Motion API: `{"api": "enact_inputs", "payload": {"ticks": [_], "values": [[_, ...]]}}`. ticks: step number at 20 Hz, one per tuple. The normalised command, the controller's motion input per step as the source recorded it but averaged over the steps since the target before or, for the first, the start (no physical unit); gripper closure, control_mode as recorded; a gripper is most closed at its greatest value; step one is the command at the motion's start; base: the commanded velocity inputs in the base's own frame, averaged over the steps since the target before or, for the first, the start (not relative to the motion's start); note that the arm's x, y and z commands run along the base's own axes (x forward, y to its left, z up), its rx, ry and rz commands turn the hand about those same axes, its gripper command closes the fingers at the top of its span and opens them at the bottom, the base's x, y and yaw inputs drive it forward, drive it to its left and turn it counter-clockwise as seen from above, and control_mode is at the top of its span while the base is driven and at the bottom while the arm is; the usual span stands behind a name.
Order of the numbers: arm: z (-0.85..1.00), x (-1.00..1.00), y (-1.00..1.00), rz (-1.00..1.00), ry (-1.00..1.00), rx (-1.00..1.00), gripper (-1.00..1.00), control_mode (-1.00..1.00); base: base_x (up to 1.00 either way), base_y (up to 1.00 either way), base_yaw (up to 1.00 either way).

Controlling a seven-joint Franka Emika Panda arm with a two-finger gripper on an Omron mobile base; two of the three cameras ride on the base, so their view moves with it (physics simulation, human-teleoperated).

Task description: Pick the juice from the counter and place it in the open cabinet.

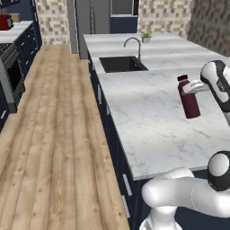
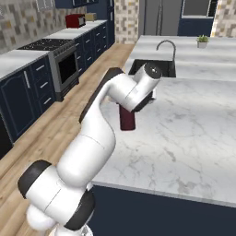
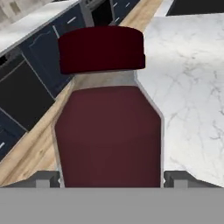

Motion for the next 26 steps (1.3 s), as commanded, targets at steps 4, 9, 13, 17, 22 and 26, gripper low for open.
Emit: {"api": "enact_inputs", "payload": {"ticks": [4,9,13,17,22,26], "values": [[0.10,0.00,0.18,-0.39,0.06,-0.02,1.00,-1.00,0.00,0.00,0.00],[-0.04,0.00,0.16,-0.46,0.00,0.00,1.00,-1.00,0.00,0.00,0.00],[-0.05,0.00,0.34,-0.38,0.00,0.00,1.00,-1.00,0.00,0.00,0.00],[0.00,0.00,0.45,-0.29,0.00,0.00,1.00,-1.00,0.00,0.00,0.00],[0.16,-0.16,0.30,-0.16,-0.12,0.00,1.00,-1.00,0.00,0.00,0.00],[0.21,-0.26,0.05,0.00,-0.22,0.00,1.00,-1.00,0.00,0.00,0.00]]}}
